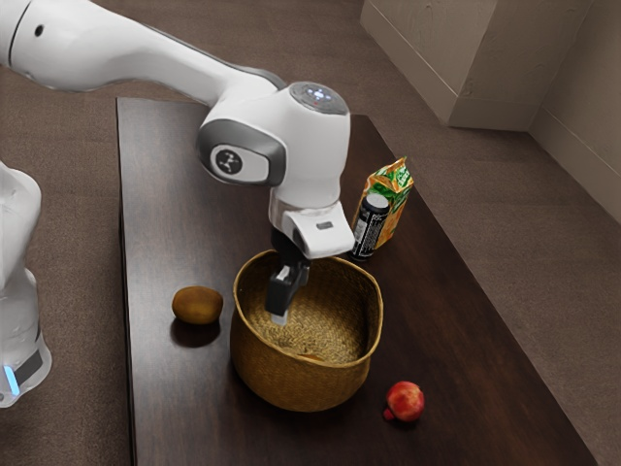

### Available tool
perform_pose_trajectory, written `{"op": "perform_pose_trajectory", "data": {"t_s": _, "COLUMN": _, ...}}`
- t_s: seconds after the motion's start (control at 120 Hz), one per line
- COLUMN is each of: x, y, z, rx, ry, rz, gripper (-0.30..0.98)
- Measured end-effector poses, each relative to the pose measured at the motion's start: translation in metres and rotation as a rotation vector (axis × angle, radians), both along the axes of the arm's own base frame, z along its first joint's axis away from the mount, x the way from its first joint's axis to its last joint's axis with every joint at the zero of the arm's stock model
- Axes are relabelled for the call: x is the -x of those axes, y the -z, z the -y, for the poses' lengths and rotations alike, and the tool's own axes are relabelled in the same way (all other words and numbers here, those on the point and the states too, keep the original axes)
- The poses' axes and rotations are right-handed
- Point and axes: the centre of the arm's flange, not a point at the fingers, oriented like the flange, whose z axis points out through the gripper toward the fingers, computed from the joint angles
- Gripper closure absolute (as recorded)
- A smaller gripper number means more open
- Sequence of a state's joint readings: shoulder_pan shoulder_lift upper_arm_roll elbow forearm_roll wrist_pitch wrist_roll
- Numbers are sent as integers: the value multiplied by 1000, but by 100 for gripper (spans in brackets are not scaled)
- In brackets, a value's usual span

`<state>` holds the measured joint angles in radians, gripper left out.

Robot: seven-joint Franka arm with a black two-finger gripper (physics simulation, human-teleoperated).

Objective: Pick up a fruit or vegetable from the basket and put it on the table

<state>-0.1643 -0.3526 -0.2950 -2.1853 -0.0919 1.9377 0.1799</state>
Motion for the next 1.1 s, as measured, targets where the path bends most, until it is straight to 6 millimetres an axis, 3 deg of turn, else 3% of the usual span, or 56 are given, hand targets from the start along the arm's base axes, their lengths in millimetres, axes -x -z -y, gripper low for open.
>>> {"op": "perform_pose_trajectory", "data": {"t_s": 0.2, "x": -2, "y": 3, "z": 3, "rx": 11, "ry": 4, "rz": 12, "gripper": 0}}
{"op": "perform_pose_trajectory", "data": {"t_s": 0.558, "x": -15, "y": 37, "z": 5, "rx": 10, "ry": 3, "rz": -31, "gripper": 0}}
{"op": "perform_pose_trajectory", "data": {"t_s": 0.733, "x": -11, "y": 43, "z": 19, "rx": 4, "ry": 30, "rz": -32, "gripper": 0}}
{"op": "perform_pose_trajectory", "data": {"t_s": 1.1, "x": -21, "y": 59, "z": 22, "rx": 0, "ry": 28, "rz": -44, "gripper": 0}}
